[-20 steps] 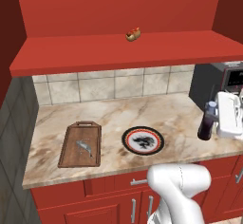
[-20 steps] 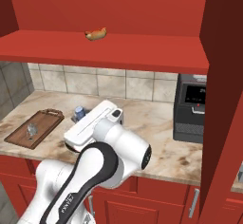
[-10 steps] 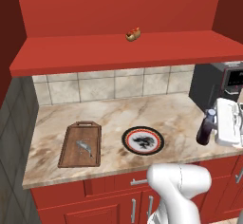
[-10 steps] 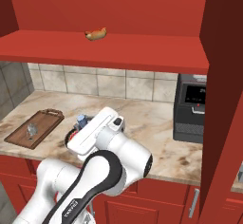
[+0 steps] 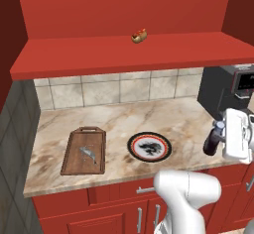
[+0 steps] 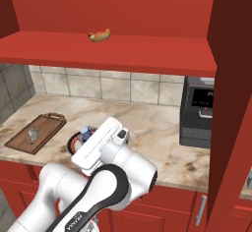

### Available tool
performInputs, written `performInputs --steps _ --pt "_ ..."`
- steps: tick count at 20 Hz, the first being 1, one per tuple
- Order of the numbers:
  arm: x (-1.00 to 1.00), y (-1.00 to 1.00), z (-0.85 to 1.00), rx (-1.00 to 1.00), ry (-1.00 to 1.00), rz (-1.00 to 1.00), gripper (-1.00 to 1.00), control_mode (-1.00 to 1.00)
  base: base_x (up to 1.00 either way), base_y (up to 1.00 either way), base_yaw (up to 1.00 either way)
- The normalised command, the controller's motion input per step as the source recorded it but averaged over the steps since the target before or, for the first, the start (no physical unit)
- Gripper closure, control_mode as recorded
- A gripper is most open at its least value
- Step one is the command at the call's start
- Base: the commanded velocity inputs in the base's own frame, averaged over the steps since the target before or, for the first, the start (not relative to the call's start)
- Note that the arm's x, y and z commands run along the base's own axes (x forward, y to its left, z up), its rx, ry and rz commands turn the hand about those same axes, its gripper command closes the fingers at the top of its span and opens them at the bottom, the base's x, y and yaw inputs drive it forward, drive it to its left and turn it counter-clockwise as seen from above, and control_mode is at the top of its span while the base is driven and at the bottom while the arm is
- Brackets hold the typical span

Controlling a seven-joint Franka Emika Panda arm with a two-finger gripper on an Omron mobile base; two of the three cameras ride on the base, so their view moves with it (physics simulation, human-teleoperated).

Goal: Pick the fish from the plate and place it on the cutting board. Then pick the condiment bottle from the cabinet and place it next to the cutting board.

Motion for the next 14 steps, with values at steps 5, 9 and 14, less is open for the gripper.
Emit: performInputs --steps 5,9,14 --pt "0.00 0.00 -0.18 0.00 -0.06 0.00 1.00 -1.00 0.00 0.00 0.00" --pt "0.00 0.00 -0.16 0.00 -0.03 0.00 1.00 -1.00 0.00 0.00 0.00" --pt "0.06 0.00 -0.11 0.00 -0.02 0.00 1.00 -1.00 0.00 0.00 0.00"
